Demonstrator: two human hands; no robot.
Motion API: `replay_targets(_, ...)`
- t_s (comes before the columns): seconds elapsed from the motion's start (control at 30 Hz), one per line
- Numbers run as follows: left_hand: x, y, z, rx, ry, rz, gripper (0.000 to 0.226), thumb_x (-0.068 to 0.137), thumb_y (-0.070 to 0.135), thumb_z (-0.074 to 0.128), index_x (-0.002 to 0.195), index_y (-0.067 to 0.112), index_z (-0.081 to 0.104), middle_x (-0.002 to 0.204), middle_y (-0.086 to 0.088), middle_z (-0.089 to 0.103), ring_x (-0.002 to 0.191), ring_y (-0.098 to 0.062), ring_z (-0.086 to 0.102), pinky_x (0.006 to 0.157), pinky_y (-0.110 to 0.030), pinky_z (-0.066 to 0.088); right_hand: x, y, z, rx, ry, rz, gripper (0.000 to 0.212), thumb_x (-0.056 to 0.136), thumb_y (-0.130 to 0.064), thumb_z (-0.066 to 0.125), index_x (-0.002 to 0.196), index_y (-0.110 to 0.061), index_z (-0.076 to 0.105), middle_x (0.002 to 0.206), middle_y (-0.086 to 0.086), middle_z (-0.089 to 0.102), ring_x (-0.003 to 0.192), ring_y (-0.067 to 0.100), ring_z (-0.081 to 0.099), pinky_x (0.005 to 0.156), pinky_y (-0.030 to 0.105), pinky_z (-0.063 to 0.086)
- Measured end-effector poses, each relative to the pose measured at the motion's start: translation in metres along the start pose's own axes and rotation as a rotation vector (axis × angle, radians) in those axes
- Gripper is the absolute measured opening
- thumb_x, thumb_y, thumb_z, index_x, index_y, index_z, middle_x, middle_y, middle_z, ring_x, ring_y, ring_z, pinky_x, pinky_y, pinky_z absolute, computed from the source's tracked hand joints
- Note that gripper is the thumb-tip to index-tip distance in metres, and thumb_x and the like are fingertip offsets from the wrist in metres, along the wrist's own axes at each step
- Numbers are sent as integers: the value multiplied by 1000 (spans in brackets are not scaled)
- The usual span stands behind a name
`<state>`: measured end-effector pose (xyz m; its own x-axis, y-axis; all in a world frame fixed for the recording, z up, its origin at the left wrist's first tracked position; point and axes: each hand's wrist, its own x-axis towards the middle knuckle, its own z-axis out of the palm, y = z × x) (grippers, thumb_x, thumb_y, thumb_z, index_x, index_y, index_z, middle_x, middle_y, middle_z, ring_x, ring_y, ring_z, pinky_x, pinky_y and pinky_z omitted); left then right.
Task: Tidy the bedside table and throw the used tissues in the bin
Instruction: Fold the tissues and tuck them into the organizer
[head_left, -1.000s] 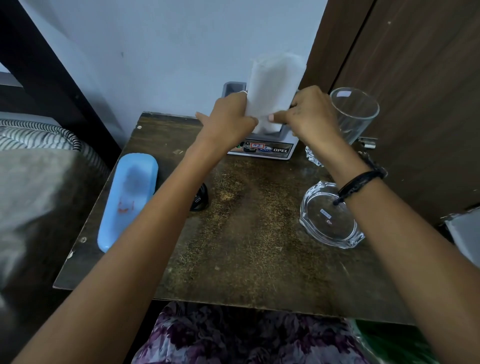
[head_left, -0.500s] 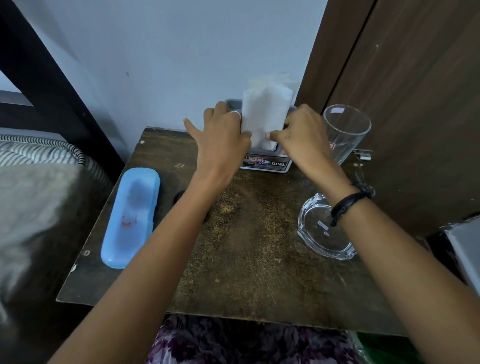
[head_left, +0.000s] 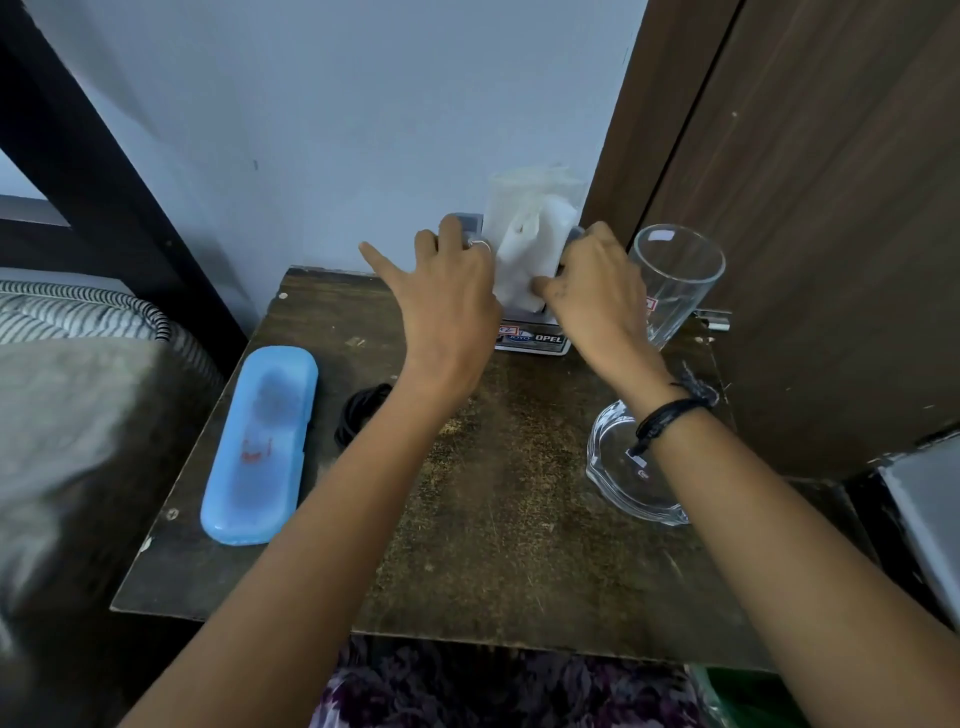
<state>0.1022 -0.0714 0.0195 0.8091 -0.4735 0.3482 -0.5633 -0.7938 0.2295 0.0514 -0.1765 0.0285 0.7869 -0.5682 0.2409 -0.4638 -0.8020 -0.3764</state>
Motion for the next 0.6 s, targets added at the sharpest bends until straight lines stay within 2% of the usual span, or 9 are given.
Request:
replay_targets(0.13,2,0,10,24,34,-26,21,83,-1,48,98,10,58,112,-12,53,111,-34,44,102,-72,19,-5,2,4,-110,5,-44,37,84,-28,65,112,-6,59,123,12,47,89,37,61,63,30,31)
replay_targets(0.27,8,-2,11,37,22,-17,36,84,1,52,118,11,50,118,-11,53,117,-32,42,101,-67,24,-1,-1,8,-147,3,-21,42,81,-30,67,118,-12,58,125,11,48,92,38,61,65,30,33)
replay_targets(0.4,13,0,9,42,4,-28,39,80,-3,51,116,11,50,115,-10,56,116,-30,40,96,-59,32,2,-5,11,-226,20,9,34,84,-15,62,118,-13,57,133,12,47,98,40,60,65,33,33)
replay_targets(0.5,14,1,9,27,0,-43,36,78,-4,51,111,12,50,108,-10,59,114,-30,40,90,-53,34,2,-5,11,-225,11,6,33,84,-13,60,117,-13,57,135,11,47,98,40,60,65,33,33)
replay_targets(0.6,13,-2,6,-25,-41,-56,24,81,2,55,102,13,53,105,-8,60,114,-30,40,95,-56,32,2,-2,10,-189,-4,-33,34,84,-15,60,117,-13,58,134,11,48,97,41,60,66,32,34)
